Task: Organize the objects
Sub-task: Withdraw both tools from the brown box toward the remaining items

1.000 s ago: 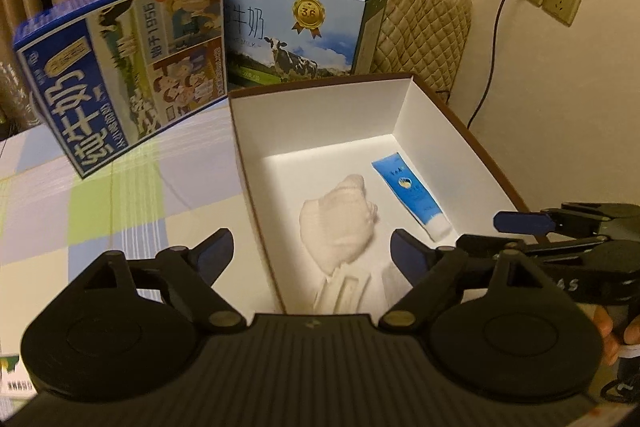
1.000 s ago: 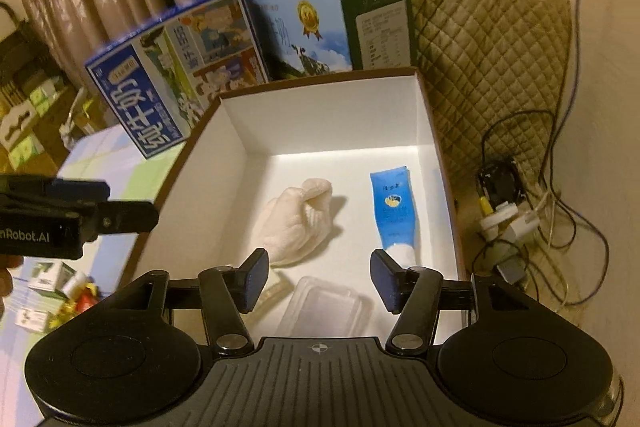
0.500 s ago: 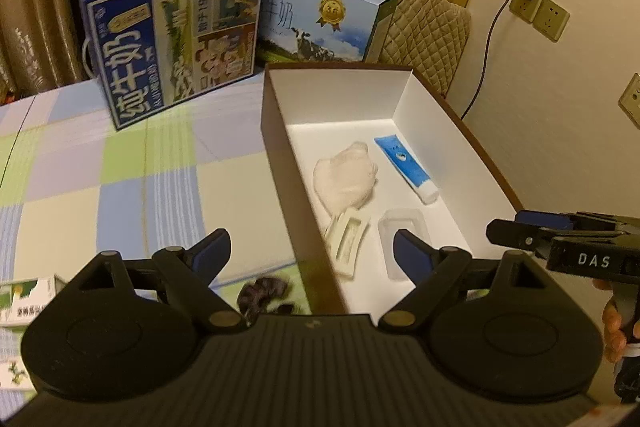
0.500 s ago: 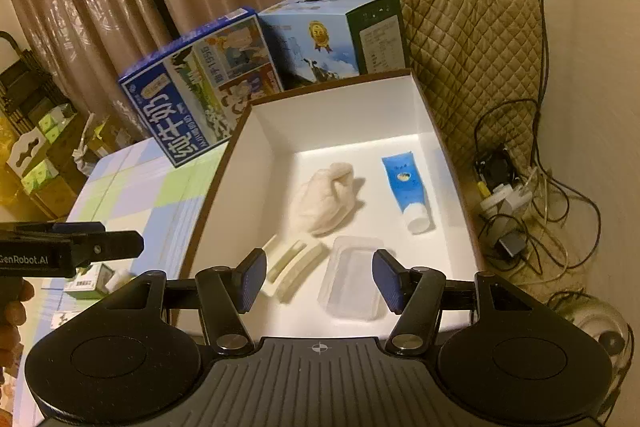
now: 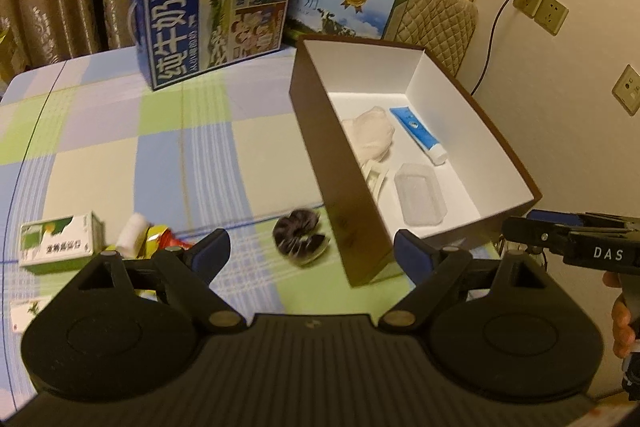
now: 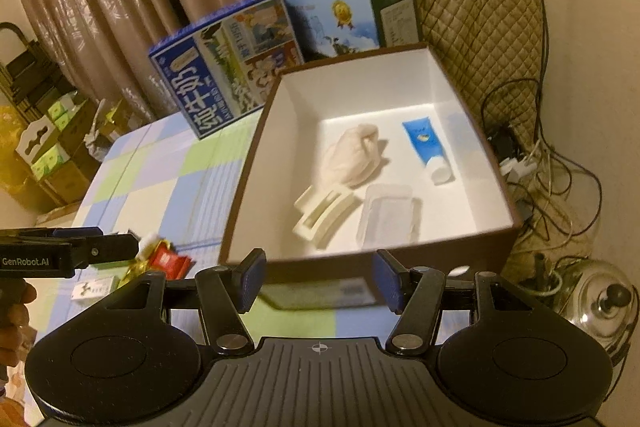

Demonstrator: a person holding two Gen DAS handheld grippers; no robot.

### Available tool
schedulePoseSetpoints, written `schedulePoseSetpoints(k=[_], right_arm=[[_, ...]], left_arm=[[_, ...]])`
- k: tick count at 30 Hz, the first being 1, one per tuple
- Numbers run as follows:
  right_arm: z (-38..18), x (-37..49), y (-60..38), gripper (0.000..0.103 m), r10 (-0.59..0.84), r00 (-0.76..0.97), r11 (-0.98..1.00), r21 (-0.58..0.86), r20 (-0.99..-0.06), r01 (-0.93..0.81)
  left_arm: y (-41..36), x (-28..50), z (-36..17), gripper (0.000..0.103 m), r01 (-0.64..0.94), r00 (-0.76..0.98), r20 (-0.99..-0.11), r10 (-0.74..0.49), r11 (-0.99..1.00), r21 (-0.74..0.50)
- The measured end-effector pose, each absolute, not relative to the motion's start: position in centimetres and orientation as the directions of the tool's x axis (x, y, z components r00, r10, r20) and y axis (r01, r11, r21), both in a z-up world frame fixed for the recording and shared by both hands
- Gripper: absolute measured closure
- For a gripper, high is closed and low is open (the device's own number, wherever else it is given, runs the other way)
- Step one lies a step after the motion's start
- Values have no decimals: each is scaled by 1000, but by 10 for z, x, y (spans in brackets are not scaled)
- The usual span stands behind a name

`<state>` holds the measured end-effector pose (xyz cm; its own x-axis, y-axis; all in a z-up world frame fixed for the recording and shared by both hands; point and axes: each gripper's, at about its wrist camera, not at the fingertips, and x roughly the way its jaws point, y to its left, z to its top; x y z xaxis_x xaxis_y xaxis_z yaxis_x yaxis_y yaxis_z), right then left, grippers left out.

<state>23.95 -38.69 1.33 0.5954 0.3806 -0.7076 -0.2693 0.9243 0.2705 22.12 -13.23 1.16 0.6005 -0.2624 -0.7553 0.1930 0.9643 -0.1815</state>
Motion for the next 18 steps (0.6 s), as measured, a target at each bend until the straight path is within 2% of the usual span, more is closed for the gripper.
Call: schedulePoseSetpoints(k=[18], right_arm=[[-22,194,-341,47,409,486,908,289,-773,-304]], left_arm=[[-95,175,-12,11,128,552,-810,-197,980,-151]])
